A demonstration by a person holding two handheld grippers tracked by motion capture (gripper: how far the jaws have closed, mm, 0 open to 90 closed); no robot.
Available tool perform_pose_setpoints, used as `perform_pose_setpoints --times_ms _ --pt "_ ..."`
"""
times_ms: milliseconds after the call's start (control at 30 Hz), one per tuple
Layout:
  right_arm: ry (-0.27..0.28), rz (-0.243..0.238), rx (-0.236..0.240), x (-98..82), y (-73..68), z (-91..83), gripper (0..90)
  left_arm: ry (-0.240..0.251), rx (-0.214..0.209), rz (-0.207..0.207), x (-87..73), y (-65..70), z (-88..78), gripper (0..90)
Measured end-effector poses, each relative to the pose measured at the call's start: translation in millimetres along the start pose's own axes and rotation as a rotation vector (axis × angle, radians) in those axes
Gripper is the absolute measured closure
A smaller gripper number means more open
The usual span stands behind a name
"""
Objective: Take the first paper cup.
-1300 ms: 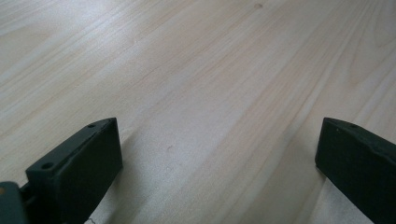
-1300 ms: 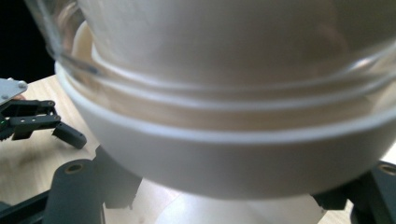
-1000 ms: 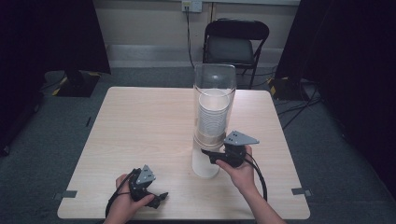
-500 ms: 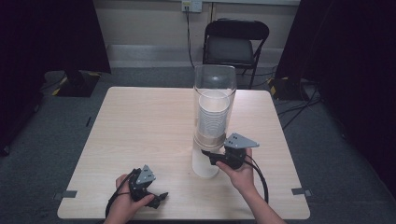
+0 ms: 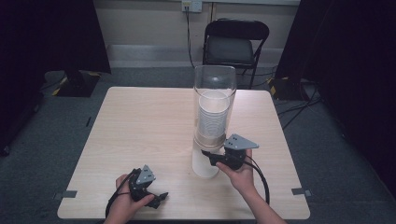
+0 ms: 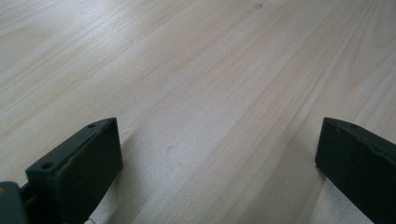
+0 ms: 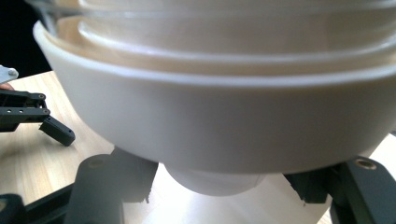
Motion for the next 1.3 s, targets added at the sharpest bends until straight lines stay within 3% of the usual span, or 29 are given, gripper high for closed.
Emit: perform_pose_setpoints --times_ms 533,567,600,633,667,700,733,767,867,933,967,1300 --pt "-0.005 -0.002 -0.005 -3.2 -0.4 0.5 36.8 0.003 0.000 -0.003 0.0 0.1 0.1 0.0" --pt "-0.063 -0.021 0.002 -6.4 -1.2 2.7 37.1 0.003 -0.001 -0.003 0.0 0.1 0.1 0.0" --pt "-0.157 -0.043 0.016 -22.1 -4.8 8.6 37.3 0.003 -0.001 -0.003 0.0 0.1 0.1 0.0" --pt "-0.208 -0.021 0.025 -40.3 -6.6 9.7 37.3 0.002 0.000 -0.003 0.1 0.1 0.0 0.0" --pt "-0.174 0.013 0.009 -54.7 -9.5 6.5 37.3 0.003 0.000 -0.005 0.1 0.2 0.1 0.0" --pt "-0.178 0.022 0.009 -63.3 -12.8 3.4 37.1 0.000 -0.001 -0.001 0.1 0.0 0.1 0.0" --pt "-0.178 0.022 0.009 -63.3 -12.8 3.4 37.1 0.000 -0.001 -0.001 0.1 0.0 0.1 0.0" --pt "-0.205 -0.013 0.039 -54.4 -10.3 -0.3 37.0 0.000 -0.003 0.001 0.2 -0.3 0.1 0.0" --pt "-0.225 -0.024 0.064 -45.1 -1.9 -4.7 36.7 0.000 -0.002 0.000 0.2 -0.1 0.1 0.0" --pt "-0.238 -0.034 0.076 -47.3 -0.7 -5.6 36.6 0.000 -0.003 0.000 0.2 -0.2 0.1 0.0" --pt "-0.257 -0.015 0.101 -58.1 -0.9 -6.8 36.4 0.000 -0.003 0.001 0.2 -0.2 0.1 0.0" --pt "-0.298 -0.006 0.090 -77.8 3.3 -23.5 36.2 0.000 -0.002 0.001 0.2 -0.2 0.1 0.0"
Point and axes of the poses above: each handheld gripper's, and its own axes: z roughly forward along the jaws, x roughly out of its top, y roughly to its right, the point moved 3 cm from there along z, roughly forward along the jaws, and after that the axes turned 13 degrees about -z, right-handed, at the moved point
